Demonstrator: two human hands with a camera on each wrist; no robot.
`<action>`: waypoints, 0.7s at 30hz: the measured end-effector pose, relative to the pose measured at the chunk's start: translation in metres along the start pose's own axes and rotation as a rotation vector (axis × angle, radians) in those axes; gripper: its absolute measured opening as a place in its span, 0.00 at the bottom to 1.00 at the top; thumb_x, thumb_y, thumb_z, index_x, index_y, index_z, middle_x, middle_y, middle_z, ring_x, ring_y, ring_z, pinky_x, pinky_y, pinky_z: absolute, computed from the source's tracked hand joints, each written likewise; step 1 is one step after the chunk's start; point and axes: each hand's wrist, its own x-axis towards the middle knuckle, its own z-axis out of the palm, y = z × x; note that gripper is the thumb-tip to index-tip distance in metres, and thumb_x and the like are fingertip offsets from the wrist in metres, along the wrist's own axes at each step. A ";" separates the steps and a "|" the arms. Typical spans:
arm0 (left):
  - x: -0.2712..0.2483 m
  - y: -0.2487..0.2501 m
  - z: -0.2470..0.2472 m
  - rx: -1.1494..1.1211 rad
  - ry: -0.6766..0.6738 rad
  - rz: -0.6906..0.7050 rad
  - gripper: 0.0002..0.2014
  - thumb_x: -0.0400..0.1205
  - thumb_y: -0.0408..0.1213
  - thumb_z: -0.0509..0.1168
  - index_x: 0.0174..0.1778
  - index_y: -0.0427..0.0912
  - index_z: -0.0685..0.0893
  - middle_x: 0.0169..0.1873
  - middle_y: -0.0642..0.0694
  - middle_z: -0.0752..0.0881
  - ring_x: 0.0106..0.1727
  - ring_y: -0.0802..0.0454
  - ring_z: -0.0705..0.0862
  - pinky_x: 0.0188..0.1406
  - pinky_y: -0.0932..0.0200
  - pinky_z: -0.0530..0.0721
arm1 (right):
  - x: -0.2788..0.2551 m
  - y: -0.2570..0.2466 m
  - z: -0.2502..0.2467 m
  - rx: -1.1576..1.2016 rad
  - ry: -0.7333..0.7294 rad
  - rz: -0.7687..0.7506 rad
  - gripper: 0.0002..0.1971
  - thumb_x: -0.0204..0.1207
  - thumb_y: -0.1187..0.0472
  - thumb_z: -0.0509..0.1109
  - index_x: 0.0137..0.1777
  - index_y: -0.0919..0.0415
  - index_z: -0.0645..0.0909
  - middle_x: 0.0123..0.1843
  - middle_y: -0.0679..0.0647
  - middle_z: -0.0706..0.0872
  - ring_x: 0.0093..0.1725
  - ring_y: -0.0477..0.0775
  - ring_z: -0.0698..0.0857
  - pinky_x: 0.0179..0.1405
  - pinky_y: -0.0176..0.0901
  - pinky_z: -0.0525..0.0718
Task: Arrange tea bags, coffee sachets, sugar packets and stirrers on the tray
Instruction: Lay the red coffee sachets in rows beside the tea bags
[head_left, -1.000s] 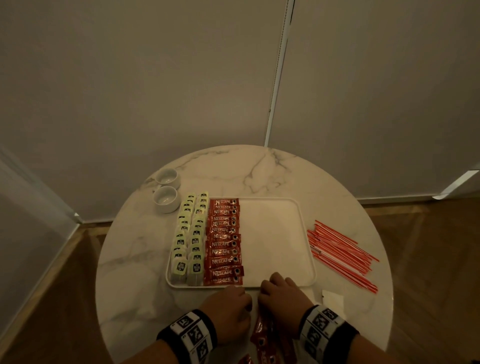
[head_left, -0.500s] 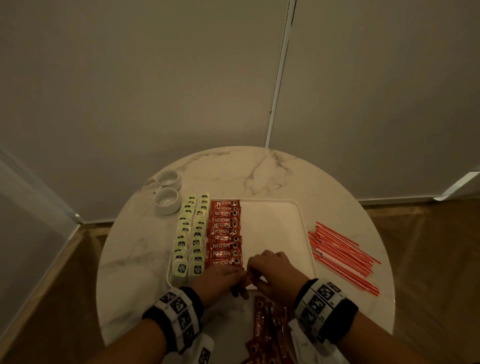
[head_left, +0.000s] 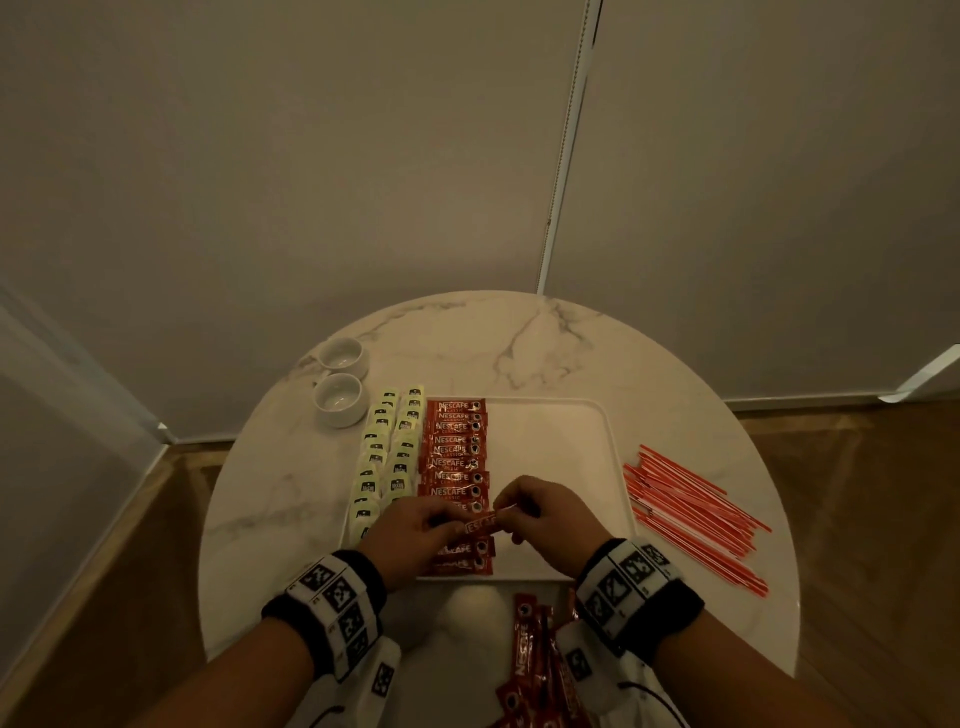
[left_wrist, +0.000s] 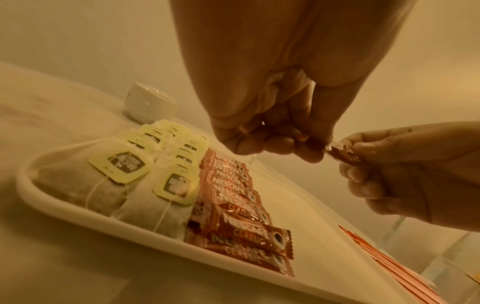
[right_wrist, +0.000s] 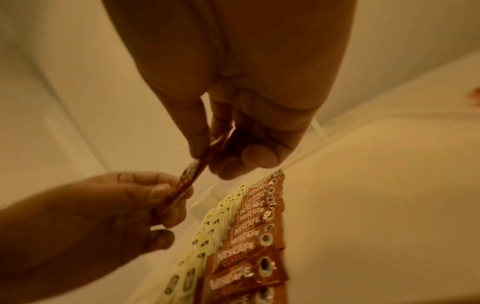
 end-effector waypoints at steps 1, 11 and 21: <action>0.001 0.000 -0.001 0.016 0.021 0.004 0.09 0.81 0.37 0.66 0.44 0.59 0.85 0.47 0.55 0.87 0.50 0.60 0.84 0.53 0.62 0.82 | 0.003 0.002 0.000 0.056 -0.013 0.025 0.04 0.78 0.62 0.69 0.51 0.59 0.83 0.40 0.53 0.88 0.35 0.44 0.84 0.36 0.36 0.82; 0.009 0.000 -0.004 -0.014 0.243 0.036 0.09 0.81 0.36 0.66 0.52 0.56 0.81 0.51 0.56 0.81 0.50 0.63 0.80 0.43 0.69 0.79 | 0.024 0.016 0.011 0.344 0.057 0.147 0.11 0.75 0.75 0.67 0.49 0.62 0.87 0.42 0.55 0.89 0.39 0.49 0.88 0.36 0.38 0.85; 0.020 -0.028 -0.007 0.256 0.421 0.019 0.15 0.83 0.37 0.62 0.66 0.51 0.78 0.58 0.55 0.77 0.62 0.58 0.68 0.69 0.52 0.72 | 0.069 0.016 0.016 0.191 0.126 0.216 0.14 0.75 0.75 0.65 0.47 0.59 0.90 0.47 0.54 0.90 0.46 0.47 0.87 0.56 0.42 0.86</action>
